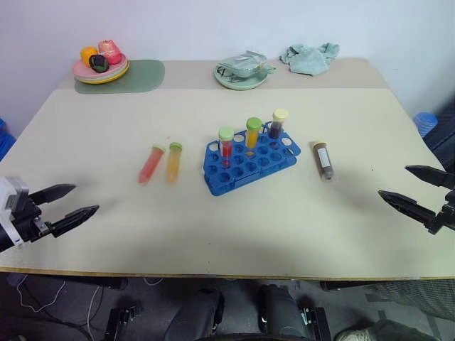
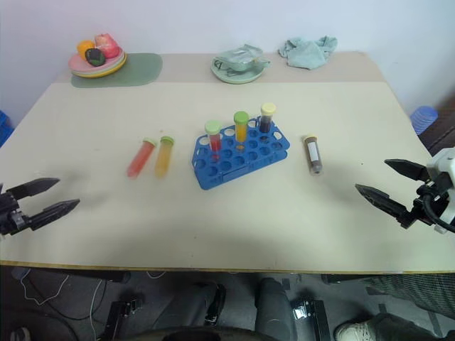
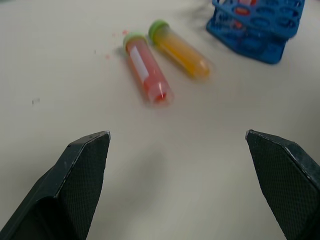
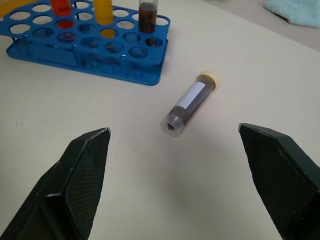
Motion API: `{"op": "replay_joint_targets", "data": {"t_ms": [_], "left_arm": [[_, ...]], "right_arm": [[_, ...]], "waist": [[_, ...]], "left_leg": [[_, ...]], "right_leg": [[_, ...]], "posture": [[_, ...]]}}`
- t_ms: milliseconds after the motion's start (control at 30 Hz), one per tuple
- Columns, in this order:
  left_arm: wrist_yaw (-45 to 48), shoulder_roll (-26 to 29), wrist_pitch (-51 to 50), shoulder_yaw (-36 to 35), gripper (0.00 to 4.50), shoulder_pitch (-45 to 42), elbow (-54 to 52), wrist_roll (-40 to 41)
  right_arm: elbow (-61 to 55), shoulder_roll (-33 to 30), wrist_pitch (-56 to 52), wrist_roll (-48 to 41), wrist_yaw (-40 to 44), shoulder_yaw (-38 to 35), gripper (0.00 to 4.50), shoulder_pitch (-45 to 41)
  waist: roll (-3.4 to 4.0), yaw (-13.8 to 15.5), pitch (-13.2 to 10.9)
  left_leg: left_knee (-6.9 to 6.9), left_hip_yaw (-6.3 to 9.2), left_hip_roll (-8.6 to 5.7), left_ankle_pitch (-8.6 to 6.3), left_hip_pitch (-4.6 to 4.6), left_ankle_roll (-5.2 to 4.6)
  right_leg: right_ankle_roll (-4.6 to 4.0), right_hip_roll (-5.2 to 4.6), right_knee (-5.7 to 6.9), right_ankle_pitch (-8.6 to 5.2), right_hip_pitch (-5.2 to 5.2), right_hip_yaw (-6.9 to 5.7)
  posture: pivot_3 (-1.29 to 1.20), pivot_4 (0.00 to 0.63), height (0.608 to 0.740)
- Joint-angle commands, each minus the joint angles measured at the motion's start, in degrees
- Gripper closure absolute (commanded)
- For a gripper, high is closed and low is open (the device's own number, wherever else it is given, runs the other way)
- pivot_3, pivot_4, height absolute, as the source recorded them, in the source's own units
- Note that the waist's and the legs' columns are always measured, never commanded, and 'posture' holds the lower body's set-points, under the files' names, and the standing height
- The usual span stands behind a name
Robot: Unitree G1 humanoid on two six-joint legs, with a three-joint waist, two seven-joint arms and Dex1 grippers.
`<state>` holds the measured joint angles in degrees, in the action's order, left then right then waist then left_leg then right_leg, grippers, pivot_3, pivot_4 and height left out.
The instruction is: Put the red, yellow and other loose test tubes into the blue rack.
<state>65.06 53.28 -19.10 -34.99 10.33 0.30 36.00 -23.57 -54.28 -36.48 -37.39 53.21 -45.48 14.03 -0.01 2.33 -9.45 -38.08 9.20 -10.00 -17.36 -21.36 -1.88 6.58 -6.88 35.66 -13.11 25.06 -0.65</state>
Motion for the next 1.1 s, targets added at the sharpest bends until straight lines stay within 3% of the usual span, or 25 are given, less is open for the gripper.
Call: {"op": "replay_joint_targets", "data": {"t_ms": [33, 500, 700, 867, 1100], "left_arm": [[0.2, 0.99, -0.05, -1.33, 0.05, -0.51, -1.0, -0.32], [-0.3, -0.72, -4.39, 0.01, 0.05, -3.0, -6.87, 1.81], [1.27, -1.54, -5.89, 2.27, 0.05, -5.62, -9.88, 4.75], [2.82, -2.72, -7.47, 7.0, 0.05, -12.21, -13.12, 8.54], [4.74, -5.85, -6.59, 16.31, 0.05, -19.42, -18.09, 9.16]], "right_arm": [[-2.0, 0.08, -0.64, -1.18, -0.76, -1.25, 0.27, -0.7], [-2.9, 1.98, -2.0, -1.69, -4.37, 4.09, 0.27, -3.05], [-1.54, -2.52, -11.69, -1.95, -10.71, 9.53, 0.27, -10.24], [9.02, -6.09, -24.25, -4.04, -13.57, 21.31, 0.27, -28.97], [33.89, -1.79, -33.73, 3.53, -16.21, 39.21, 0.27, -57.64]], "waist": [[0.01, -0.14, -0.01], [0.03, -0.01, -0.03], [0.06, -0.07, -0.04], [0.08, -0.27, -0.07], [0.1, -0.37, -0.12]], "left_leg": [[0.0, -0.04, 0.02, 0.01, 0.0, 0.05], [0.0, -0.14, 0.13, -0.03, 0.0, 0.06], [-0.01, -0.26, 0.22, -0.02, 0.02, 0.07], [-0.03, -0.35, 0.26, -0.01, 0.01, 0.09], [-0.02, -0.69, 0.34, 0.0, -0.08, 0.06]], "right_leg": [[0.0, 0.0, -0.02, 0.0, 0.01, 0.0], [-0.04, 0.07, -0.21, 0.04, -0.06, 0.02], [-0.12, 0.09, -0.21, 0.09, -0.05, 0.03], [-0.19, 0.1, -0.26, 0.14, -0.02, 0.05], [-0.17, 0.13, -0.25, 0.22, 0.19, 0.23]], "posture": [[0.0, 0.15, 0.74], [0.0, 0.15, 0.74], [0.0, 0.15, 0.74], [0.0, 0.15, 0.74], [0.0, 0.15, 0.74]]}}
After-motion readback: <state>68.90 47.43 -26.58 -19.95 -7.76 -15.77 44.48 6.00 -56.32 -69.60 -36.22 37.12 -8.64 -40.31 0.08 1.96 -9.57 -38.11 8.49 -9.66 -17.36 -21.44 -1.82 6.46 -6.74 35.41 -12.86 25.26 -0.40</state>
